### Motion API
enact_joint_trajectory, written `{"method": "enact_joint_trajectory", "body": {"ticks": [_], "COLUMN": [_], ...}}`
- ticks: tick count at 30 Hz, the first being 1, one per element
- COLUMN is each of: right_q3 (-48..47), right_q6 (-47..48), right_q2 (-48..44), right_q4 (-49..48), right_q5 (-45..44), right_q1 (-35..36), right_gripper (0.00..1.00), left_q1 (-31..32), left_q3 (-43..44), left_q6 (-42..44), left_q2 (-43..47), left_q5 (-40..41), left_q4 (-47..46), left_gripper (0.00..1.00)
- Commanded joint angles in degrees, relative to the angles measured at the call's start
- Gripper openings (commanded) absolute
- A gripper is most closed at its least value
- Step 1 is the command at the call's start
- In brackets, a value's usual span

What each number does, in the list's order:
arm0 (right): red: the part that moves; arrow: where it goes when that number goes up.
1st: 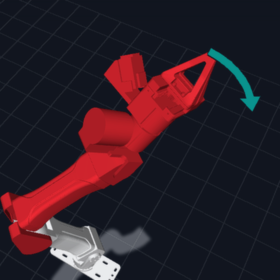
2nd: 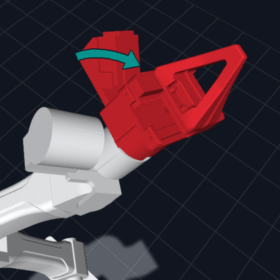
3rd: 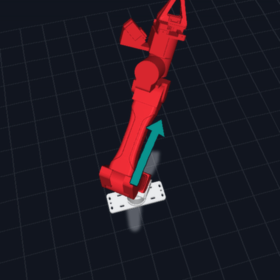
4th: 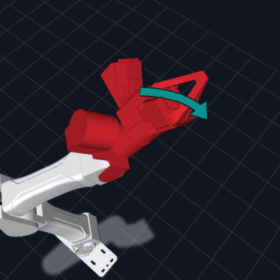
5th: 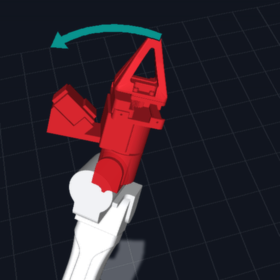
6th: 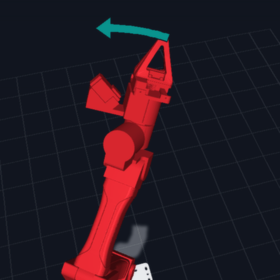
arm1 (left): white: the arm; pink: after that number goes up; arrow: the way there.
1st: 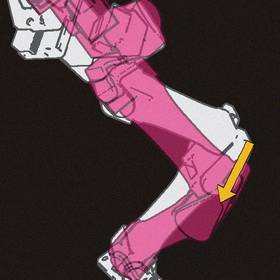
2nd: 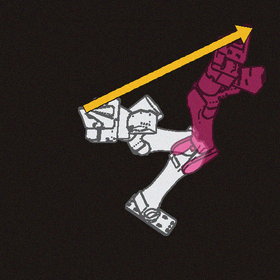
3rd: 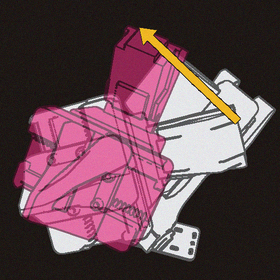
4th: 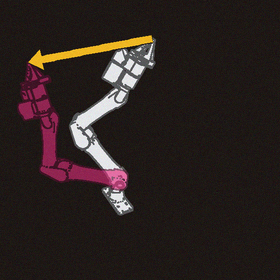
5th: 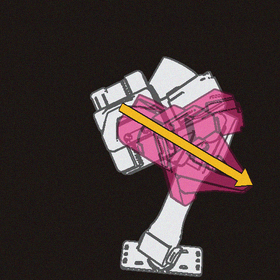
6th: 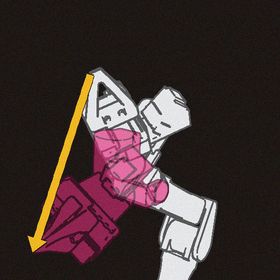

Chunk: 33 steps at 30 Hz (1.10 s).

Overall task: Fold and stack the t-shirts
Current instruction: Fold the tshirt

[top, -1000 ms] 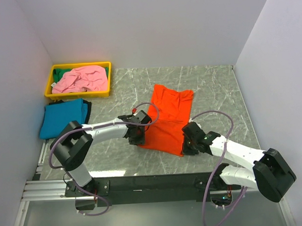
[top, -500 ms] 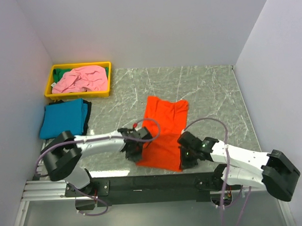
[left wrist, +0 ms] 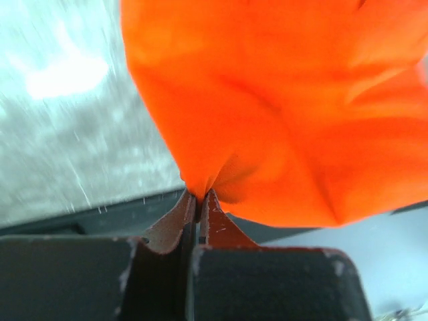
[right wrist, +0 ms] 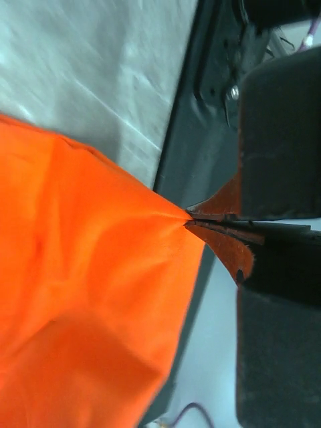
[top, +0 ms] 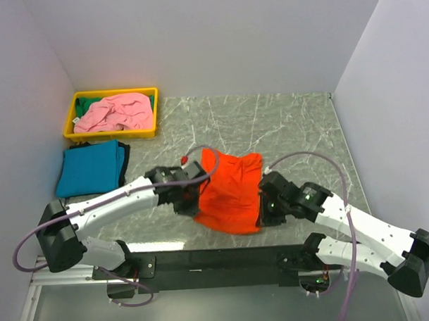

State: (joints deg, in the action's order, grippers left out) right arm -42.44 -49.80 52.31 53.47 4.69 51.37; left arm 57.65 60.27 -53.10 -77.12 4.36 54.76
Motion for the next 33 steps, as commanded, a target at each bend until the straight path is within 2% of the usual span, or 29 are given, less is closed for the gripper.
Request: {"method": "enact_joint_trajectory", "body": {"ticks": [1,6,12,20,26,33], "right_q3": [-5.5,-10.7,-14.8,-20.0,-23.0,-25.5], "right_q6": [8.3,14.5,20.1,25.1,26.9,28.5], "right_q2": [1.7,4.9,10.2,20.7,28.5,37.0], "right_q4": [4.0,2.5,-0.5,-5.5,-10.9,-17.5], "right_q5": [-3.1,-1.7,-0.5,-0.5,0.1,0.3], "right_q1": [-7.3,-14.9,-21.8,-29.7,-34.2,-36.3], "right_gripper": [0.0,0.0,0.0,0.0,0.0,0.0], "left_q1": [-5.2,-9.7,-15.5,-21.0,-23.8,-26.3], "left_q3": [6.1,14.8,21.1,30.4,34.5,33.7], "left_q6": [6.7,11.9,17.1,19.3,19.1,16.8], "left_q2": [-1.4,-4.6,-10.1,-22.1,-30.0,-34.1], "left_q5": [2.8,2.1,-0.9,-3.8,-3.8,-3.2], "left_q4": [0.7,-0.4,-3.1,-6.9,-10.9,-17.2], "left_gripper": [0.01,0.01,0.01,0.01,0.01,0.01]}}
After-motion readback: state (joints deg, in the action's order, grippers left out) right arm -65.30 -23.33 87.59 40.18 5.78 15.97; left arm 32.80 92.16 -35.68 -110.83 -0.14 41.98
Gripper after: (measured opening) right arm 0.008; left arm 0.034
